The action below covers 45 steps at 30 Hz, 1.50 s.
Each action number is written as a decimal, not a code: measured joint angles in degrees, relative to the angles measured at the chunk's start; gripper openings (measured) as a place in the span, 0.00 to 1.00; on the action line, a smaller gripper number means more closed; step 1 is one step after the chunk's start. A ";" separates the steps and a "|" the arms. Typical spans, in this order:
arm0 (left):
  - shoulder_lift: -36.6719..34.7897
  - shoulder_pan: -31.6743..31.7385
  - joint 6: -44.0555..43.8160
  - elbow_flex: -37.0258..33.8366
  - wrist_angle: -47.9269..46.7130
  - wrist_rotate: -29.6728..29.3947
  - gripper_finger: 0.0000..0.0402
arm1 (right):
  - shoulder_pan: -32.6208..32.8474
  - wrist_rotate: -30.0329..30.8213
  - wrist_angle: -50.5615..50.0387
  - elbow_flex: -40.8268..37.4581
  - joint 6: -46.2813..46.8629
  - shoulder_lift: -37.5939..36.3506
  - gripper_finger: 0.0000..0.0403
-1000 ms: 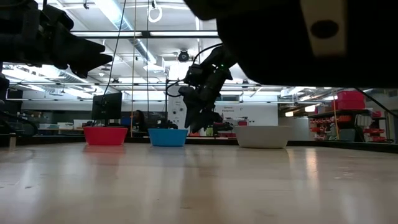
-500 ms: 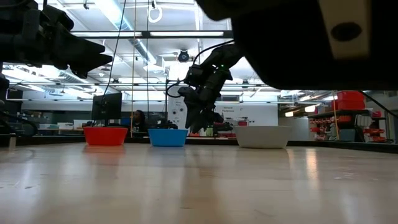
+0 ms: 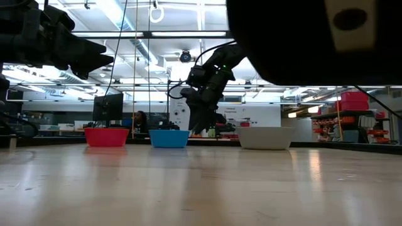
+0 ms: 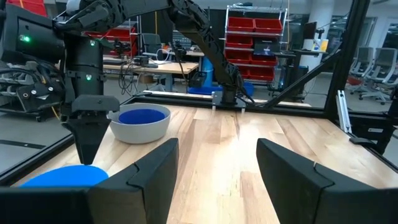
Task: Nest bowls inside each other
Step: Stack the light blue bowl on the dark blue bowl
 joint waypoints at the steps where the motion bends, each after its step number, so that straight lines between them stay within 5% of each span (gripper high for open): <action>1: 0.00 0.00 0.00 0.00 0.00 0.00 0.56 | 0.00 -0.14 0.32 0.00 0.23 0.00 0.35; 15: 0.00 0.00 0.46 0.00 0.02 -0.02 0.56 | 1.70 -13.02 5.50 3.28 6.85 0.00 0.36; 26: 0.00 0.00 0.30 0.00 0.12 0.00 0.56 | 0.68 -11.40 -0.82 3.28 6.56 0.00 0.37; 31: 0.00 0.01 0.12 0.00 0.13 -0.01 0.56 | 0.91 -1.20 -9.86 3.28 0.87 0.00 0.37; 45: 0.00 0.01 -0.52 0.00 0.13 -0.22 0.56 | 0.15 -0.31 -2.27 3.28 0.43 -0.01 0.37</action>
